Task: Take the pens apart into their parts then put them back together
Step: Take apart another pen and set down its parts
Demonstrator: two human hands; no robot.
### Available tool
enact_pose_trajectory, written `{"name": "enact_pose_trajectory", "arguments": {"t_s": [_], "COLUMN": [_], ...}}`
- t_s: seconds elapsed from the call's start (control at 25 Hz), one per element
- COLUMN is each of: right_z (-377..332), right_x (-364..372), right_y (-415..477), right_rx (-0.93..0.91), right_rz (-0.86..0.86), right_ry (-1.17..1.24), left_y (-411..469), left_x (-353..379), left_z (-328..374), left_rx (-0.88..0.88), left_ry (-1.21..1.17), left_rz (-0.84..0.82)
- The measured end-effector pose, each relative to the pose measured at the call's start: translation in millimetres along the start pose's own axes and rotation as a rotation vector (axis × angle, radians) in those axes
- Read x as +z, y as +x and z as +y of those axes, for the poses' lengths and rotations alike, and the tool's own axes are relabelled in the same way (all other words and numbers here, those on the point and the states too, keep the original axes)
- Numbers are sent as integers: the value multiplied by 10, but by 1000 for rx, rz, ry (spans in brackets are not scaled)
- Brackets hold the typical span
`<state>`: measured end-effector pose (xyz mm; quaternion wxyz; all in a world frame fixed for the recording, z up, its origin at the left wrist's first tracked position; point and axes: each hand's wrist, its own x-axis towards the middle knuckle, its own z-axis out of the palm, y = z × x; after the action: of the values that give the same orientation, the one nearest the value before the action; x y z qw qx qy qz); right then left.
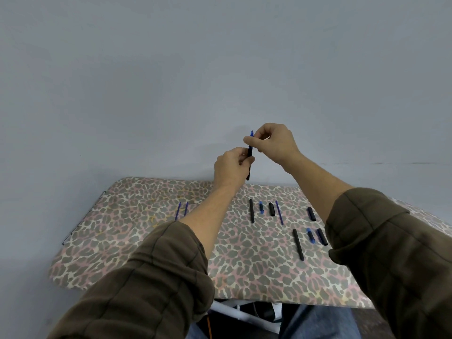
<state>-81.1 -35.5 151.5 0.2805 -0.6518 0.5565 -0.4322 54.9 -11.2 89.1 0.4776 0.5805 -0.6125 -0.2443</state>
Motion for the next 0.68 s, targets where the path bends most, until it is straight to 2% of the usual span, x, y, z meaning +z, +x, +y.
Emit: {"name": "enact_pose_trajectory", "arguments": {"t_s": [0.2,0.44,0.68], "right_z": [21,26,71], "right_x": [-28,-15,-26], "right_y": [1,12,11], "right_rx": [-5,-2,1], "right_rz": [-51,-1,-82], "right_ry": [67,7,75], "left_y": [-2,-26,-23], "left_x": [6,9,3], "left_z": [19,14,14], "left_rx": [3,-9,-4], "left_ry": [-2,-26,-10], "left_rz": [-2,-5,-3]}}
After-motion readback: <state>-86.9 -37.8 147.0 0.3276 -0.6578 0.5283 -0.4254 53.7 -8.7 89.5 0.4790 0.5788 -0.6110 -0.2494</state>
